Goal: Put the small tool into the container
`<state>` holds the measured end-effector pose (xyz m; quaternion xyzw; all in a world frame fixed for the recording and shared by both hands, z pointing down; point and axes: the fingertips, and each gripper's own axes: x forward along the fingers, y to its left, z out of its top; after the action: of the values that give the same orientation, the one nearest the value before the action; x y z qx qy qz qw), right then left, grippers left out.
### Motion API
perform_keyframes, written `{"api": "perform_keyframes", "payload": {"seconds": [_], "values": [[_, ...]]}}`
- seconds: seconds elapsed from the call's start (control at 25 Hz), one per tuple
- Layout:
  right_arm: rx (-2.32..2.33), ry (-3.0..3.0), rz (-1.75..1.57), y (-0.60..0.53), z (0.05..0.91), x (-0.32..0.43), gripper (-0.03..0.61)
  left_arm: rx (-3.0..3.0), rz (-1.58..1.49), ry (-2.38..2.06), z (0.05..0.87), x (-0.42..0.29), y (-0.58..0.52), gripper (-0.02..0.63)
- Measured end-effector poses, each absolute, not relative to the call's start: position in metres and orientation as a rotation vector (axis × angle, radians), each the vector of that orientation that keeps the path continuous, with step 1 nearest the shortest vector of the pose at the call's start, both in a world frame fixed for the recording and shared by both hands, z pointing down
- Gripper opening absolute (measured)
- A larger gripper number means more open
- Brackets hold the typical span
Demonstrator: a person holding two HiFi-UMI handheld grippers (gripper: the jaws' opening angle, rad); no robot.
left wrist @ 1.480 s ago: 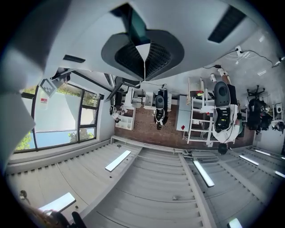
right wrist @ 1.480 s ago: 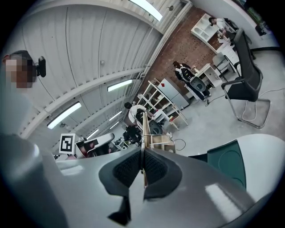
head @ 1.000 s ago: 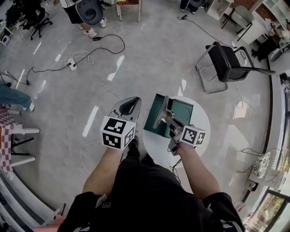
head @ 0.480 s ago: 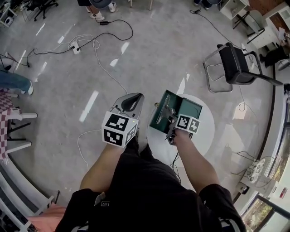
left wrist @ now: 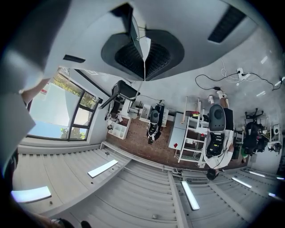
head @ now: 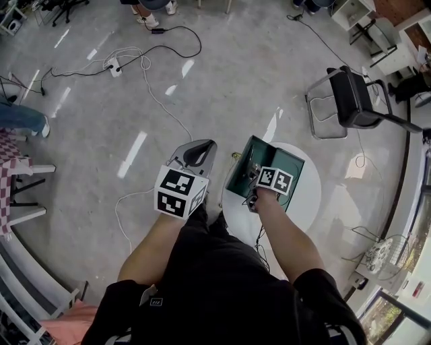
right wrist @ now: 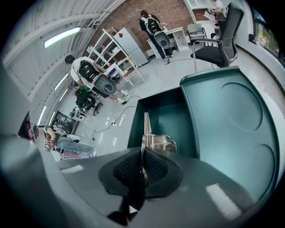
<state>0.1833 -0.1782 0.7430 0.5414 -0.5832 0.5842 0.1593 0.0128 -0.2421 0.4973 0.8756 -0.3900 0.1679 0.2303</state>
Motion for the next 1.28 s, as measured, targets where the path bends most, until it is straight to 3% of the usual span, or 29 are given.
{"api": "perform_keyframes", "payload": {"seconds": [0.12, 0.4, 0.56, 1.28], "values": [[1.503, -1.671, 1.66, -0.177, 0.749, 0.178, 0.044, 2.412, 0.464, -1.054, 0.499, 0.013, -0.242, 0.012], [1.385, -1.692, 1.45, -0.175, 0.744, 0.171, 0.164, 2.442, 0.457, -1.002, 0.497, 0.02, -0.245, 0.012], [1.388, -1.667, 1.367, -0.172, 0.74, 0.178, 0.193, 2.457, 0.439, -0.959, 0.494, 0.028, -0.246, 0.012], [1.604, -1.85, 1.222, -0.167, 0.663, 0.232, 0.196, 2.569, 0.404, -0.875, 0.465, 0.072, -0.241, 0.012]]}}
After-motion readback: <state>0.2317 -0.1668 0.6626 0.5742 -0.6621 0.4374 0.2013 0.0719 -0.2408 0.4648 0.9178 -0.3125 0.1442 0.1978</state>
